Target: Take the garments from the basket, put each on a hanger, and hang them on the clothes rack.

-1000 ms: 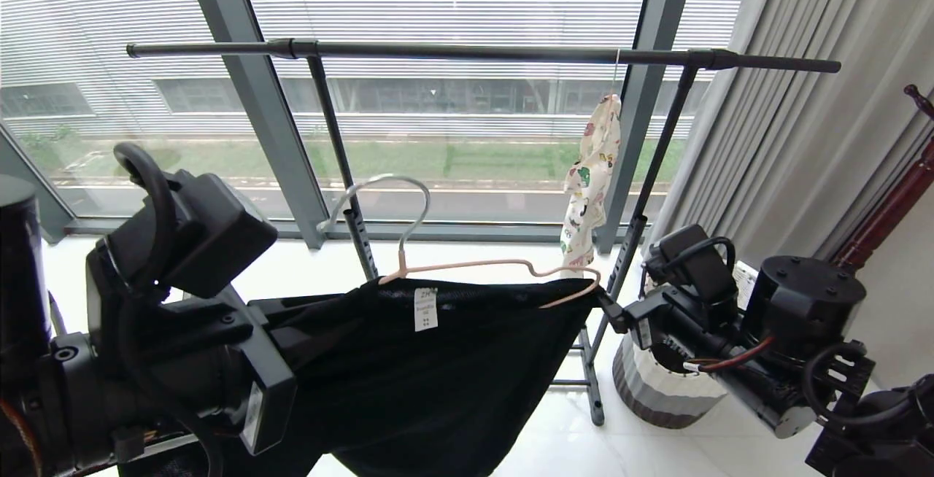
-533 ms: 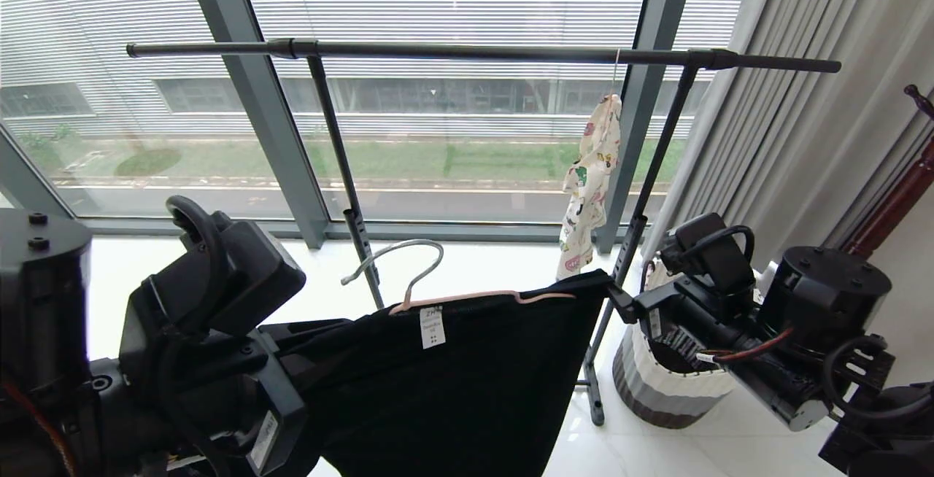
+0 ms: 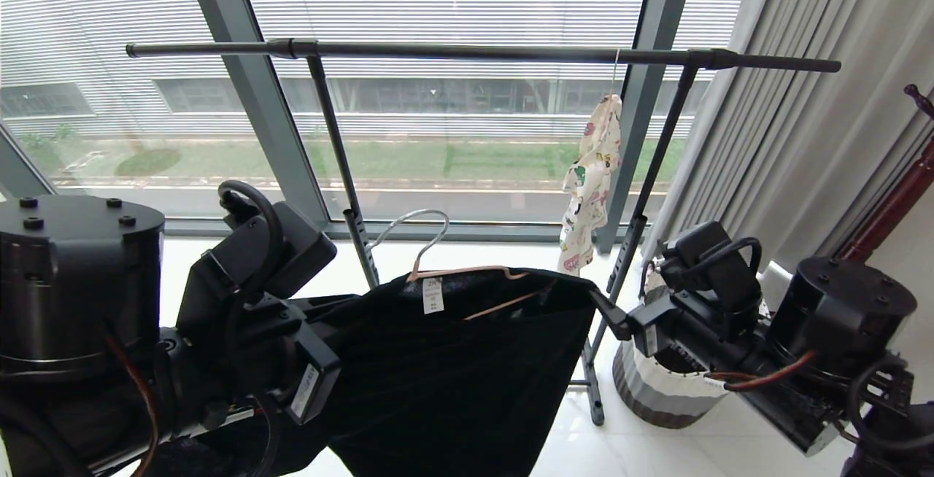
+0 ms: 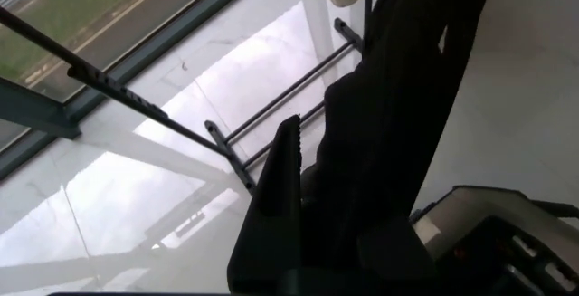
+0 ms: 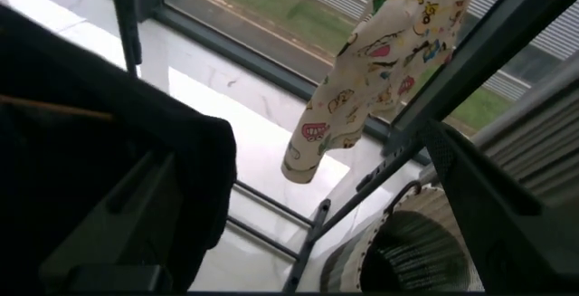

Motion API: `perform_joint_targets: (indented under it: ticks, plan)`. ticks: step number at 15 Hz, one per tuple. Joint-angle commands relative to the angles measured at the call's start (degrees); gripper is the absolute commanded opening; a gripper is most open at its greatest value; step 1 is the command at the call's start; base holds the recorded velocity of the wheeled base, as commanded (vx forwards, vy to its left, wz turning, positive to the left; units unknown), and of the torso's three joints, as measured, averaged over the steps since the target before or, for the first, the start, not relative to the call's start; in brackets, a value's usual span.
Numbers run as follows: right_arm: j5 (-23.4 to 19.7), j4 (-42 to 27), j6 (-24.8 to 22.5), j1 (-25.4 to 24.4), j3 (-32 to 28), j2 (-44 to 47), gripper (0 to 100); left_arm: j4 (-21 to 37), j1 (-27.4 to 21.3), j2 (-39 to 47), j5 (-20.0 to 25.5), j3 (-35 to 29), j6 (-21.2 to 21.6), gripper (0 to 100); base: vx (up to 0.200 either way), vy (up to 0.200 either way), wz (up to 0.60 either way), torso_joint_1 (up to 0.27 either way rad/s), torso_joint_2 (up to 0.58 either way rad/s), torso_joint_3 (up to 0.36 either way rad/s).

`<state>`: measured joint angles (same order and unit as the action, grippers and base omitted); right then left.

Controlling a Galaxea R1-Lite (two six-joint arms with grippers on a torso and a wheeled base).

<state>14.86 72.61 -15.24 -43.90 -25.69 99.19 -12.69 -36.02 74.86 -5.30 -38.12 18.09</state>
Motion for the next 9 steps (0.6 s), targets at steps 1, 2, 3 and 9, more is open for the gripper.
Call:
perform_joint_targets:
  ticks: [1, 2, 3, 9]
  plan:
    - [-1.8, -0.2, 0.0, -4.4, 2.1, -1.4, 100, -1.8, 0.3, 1.5, 0.0, 0.0, -0.2, 0, 0.000, 0.000, 0.00, 0.000, 0.00, 0.000]
    - [-3.1, -0.5, -0.1, -7.3, 3.0, -1.7, 100, -4.1, 0.6, 2.3, -0.1, 0.1, -0.2, 0, 0.000, 0.000, 0.00, 0.000, 0.00, 0.000]
    - [-3.2, -0.6, -0.4, -8.6, 3.3, -1.7, 100, -5.2, 0.8, 2.7, -0.1, 0.1, -0.2, 0, 0.000, 0.000, 0.00, 0.000, 0.00, 0.000]
    - [-3.3, -0.8, -3.7, -15.4, 10.9, -4.1, 100, -8.2, 1.1, 3.4, 0.0, 0.1, -0.2, 0, 0.000, 0.000, 0.00, 0.000, 0.00, 0.000]
